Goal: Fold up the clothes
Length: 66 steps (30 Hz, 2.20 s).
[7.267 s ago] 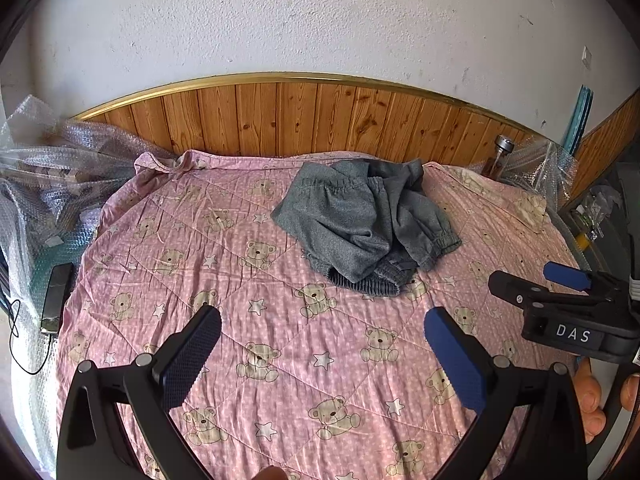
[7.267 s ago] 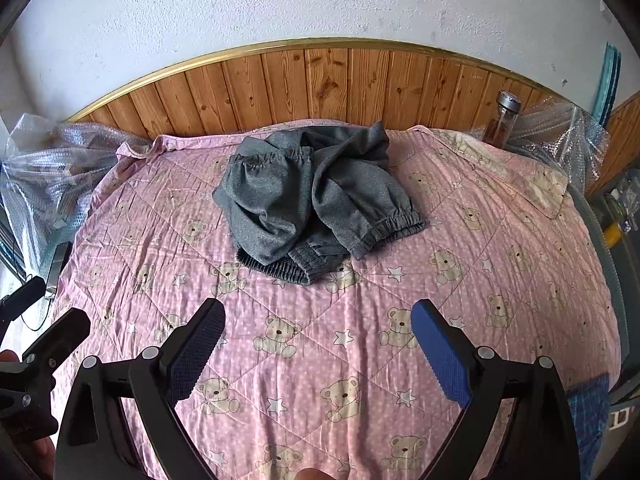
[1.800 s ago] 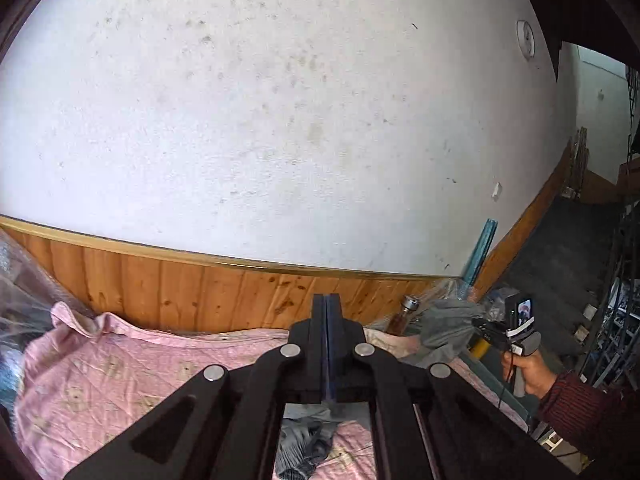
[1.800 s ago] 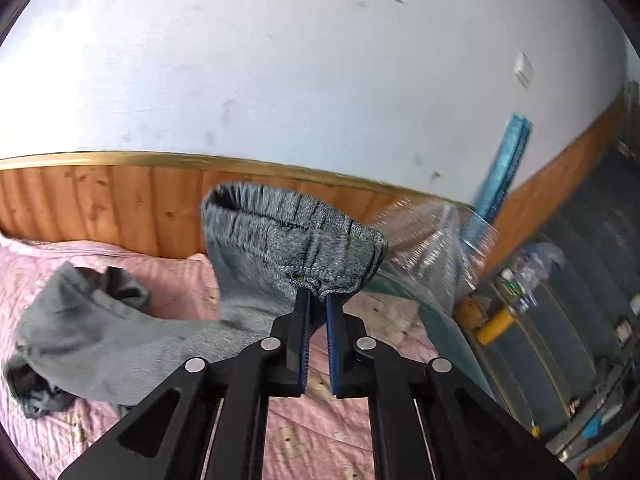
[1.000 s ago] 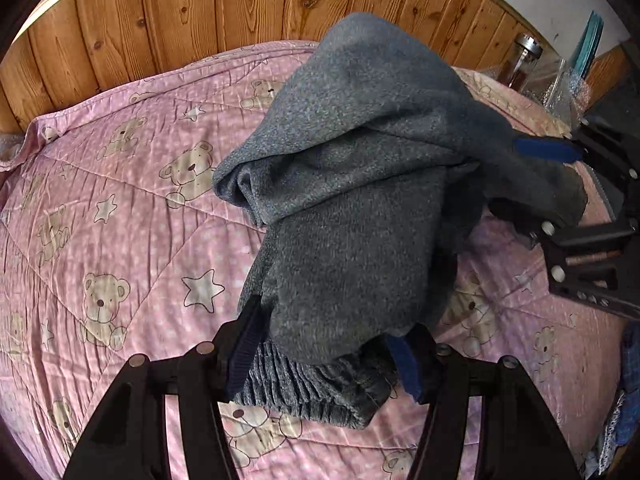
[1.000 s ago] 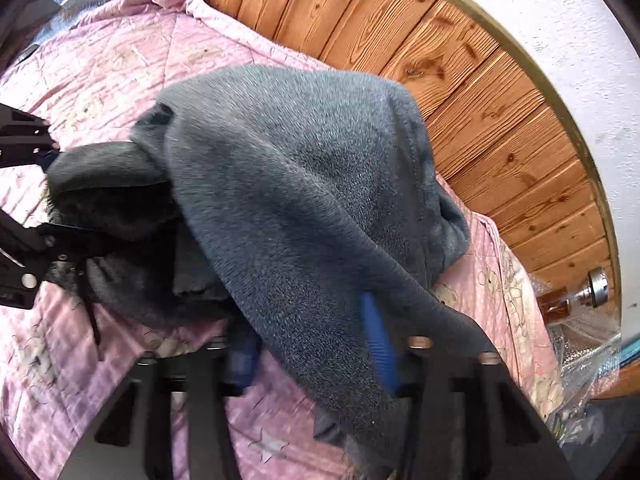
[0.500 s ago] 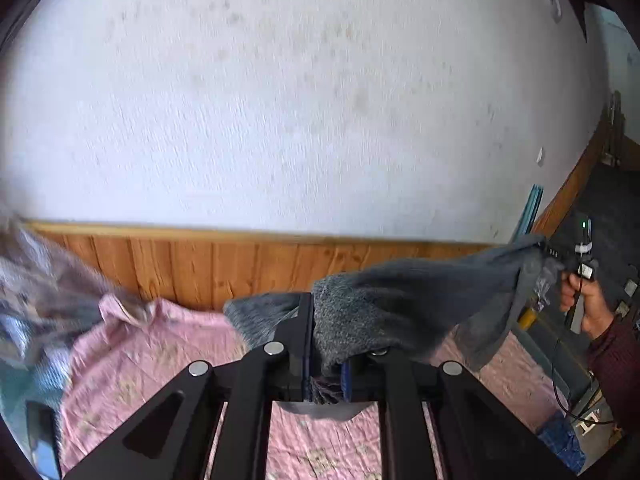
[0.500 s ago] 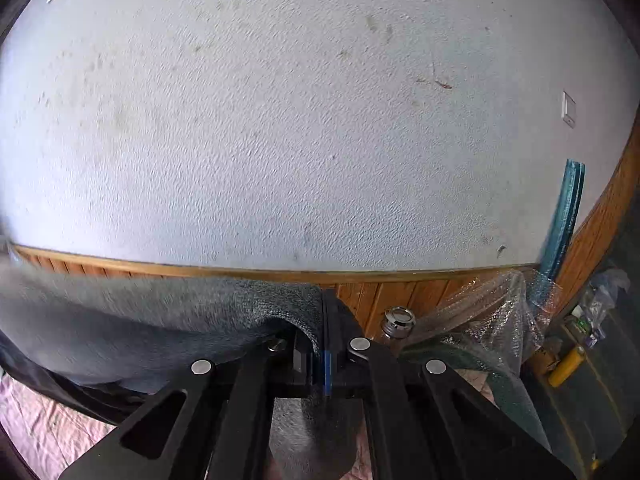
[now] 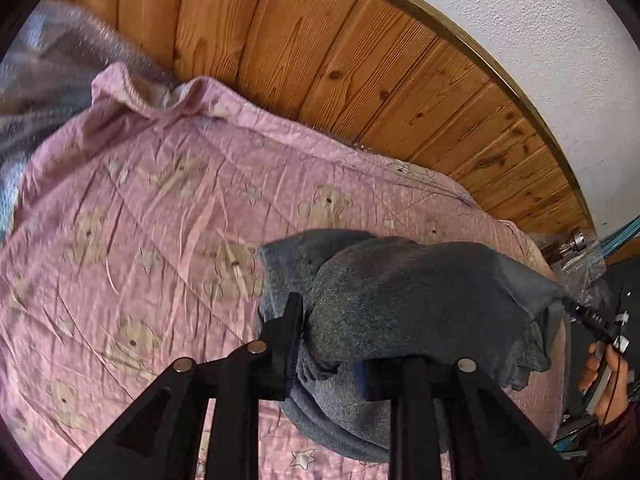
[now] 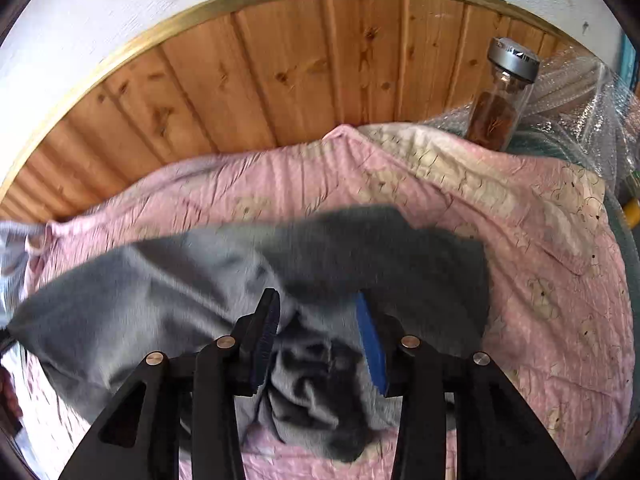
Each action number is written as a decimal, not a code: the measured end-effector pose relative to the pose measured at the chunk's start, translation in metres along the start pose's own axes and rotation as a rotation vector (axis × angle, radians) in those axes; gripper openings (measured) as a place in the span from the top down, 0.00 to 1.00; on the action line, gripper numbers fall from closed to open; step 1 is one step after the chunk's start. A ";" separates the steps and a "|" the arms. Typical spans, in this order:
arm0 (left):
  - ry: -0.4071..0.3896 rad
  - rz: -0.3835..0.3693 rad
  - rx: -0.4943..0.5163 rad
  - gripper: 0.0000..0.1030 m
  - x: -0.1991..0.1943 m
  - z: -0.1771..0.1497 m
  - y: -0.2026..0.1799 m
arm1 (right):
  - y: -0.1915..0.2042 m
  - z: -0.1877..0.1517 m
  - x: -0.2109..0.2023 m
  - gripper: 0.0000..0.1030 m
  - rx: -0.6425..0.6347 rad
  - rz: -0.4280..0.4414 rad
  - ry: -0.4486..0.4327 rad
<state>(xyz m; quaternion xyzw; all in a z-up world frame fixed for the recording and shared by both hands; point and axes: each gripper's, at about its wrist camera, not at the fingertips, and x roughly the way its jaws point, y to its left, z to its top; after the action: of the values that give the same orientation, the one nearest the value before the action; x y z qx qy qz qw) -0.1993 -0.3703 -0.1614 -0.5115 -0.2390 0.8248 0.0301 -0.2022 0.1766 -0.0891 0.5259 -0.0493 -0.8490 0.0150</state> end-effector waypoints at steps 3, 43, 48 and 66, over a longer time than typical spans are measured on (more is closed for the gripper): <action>-0.013 -0.008 -0.098 0.56 -0.005 -0.045 0.033 | 0.006 -0.047 0.005 0.50 -0.101 0.012 0.039; -0.076 -0.387 0.110 0.91 -0.018 -0.003 -0.149 | 0.026 -0.089 -0.044 0.53 -0.292 -0.062 0.055; 0.007 -0.290 0.319 0.87 0.004 -0.025 -0.186 | 0.078 -0.093 -0.016 0.53 -0.348 0.024 0.126; -0.070 -0.319 -0.259 0.41 0.048 -0.051 -0.015 | 0.169 -0.098 -0.012 0.42 -0.461 0.222 0.037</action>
<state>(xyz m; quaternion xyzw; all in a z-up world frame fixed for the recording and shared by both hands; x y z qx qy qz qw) -0.1812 -0.3244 -0.2130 -0.4378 -0.4220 0.7892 0.0860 -0.1134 0.0031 -0.1049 0.5155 0.0882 -0.8211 0.2287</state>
